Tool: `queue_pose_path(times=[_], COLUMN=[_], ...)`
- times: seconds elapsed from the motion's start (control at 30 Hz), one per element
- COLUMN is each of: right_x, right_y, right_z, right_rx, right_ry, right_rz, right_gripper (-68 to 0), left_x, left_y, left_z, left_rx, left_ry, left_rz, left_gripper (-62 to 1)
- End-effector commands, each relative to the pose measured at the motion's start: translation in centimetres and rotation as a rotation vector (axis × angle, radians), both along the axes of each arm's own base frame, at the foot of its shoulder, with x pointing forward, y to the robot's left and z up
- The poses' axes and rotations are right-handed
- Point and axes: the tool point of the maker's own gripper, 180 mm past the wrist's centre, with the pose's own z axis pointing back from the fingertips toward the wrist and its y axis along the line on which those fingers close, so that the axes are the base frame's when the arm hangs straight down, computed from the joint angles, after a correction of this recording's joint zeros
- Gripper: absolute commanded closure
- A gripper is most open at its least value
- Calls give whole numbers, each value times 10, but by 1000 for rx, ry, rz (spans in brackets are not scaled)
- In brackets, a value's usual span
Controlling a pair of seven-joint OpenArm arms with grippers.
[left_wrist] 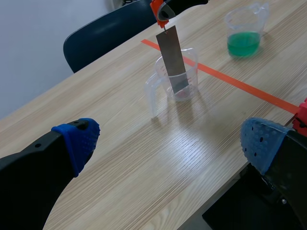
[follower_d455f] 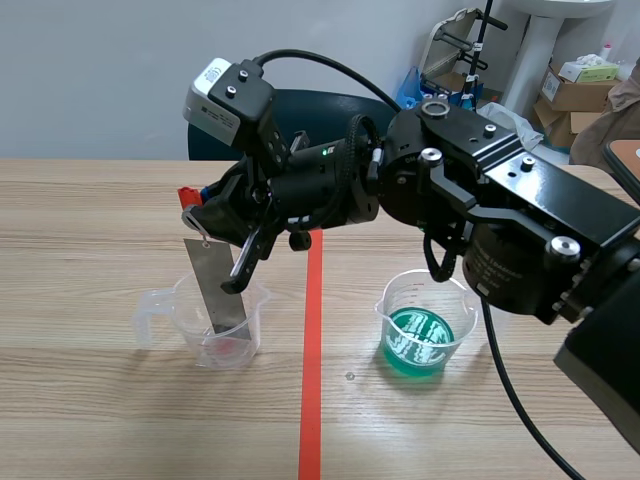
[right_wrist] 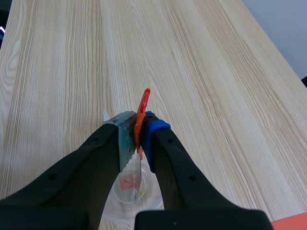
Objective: Do the redox reaction experiment
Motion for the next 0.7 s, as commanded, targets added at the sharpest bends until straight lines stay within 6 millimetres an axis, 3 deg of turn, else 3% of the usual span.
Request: queue_pose_path(times=[0.0, 0.27, 0.33, 0.67], right_x=[0, 0, 0, 0], right_y=[7, 7, 7, 8], right_z=[13, 13, 14, 14], right_rx=[40, 41, 41, 44], right_ry=[-16, -16, -16, -16], right_rz=[16, 17, 17, 17], right_gripper=[-7, -9, -39, -396], left_x=[1, 1, 1, 1], left_y=[-2, -2, -2, -2], left_z=[4, 4, 4, 4], left_rx=[-21, -21, -21, -21], left_ry=[-15, -15, -15, -15], left_rz=[0, 0, 0, 0], left_gripper=[-623, -623, -623, -623])
